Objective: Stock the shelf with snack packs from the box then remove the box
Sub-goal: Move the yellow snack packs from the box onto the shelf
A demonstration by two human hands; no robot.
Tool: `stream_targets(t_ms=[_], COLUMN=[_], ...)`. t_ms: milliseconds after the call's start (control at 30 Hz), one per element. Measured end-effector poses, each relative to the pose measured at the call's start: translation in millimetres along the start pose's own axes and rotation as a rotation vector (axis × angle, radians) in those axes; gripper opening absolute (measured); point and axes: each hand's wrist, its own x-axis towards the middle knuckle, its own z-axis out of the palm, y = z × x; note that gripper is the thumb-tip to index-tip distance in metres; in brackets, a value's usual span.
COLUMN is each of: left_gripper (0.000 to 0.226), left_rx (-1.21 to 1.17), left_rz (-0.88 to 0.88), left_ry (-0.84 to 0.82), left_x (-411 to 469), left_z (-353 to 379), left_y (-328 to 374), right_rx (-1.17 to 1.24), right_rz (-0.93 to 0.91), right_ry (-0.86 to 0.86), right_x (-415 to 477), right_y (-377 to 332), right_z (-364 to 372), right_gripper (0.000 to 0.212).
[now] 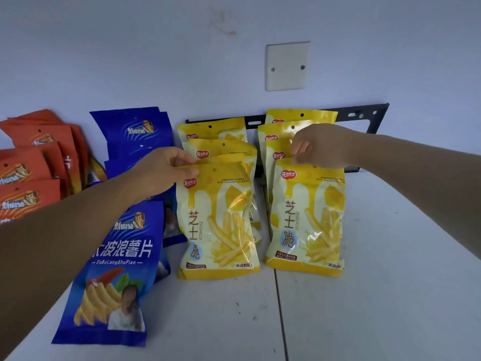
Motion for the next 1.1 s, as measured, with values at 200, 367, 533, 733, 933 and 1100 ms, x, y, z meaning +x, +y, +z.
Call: stream_targets(t_ms=[200,367,533,733,933,1100], left_gripper=[0.024,0.025,0.023,0.020,0.015,0.010], left_rx=[0.082,0.084,0.072,0.074,0.041,-0.062], left_rz=[0.036,0.056,0.092,0.141,0.211,0.264], left_ry=[0.003,0.025,0.050,0.048,-0.046,-0.221], left_x=[-6.7,-16.5,-33.5,-49.3,-56.5,-73.5], left_z=[-0.7,0.0,6.6,14.6,32.8,67.5], left_y=[10.3,13.8,19.3,33.7,52.5,67.0], right_rx=[0.143,0.135,0.179,0.249,0.452,0.598], right_rz=[-0.041,-0.038,-0.056,-0.047,0.129,0.330], right_ry=[0.043,0.051,0.063,0.103,0.203,0.289], right_x=[-20.4,-31.7,-41.4,-67.8,-119.4,-190.7], right_y=[0.0,3.1,3.2,-3.1,-2.8,-9.2], right_z=[2.8,2.8,2.2,0.3,0.8,17.9], right_gripper=[0.019,0.020,0.013,0.015,0.007,0.009])
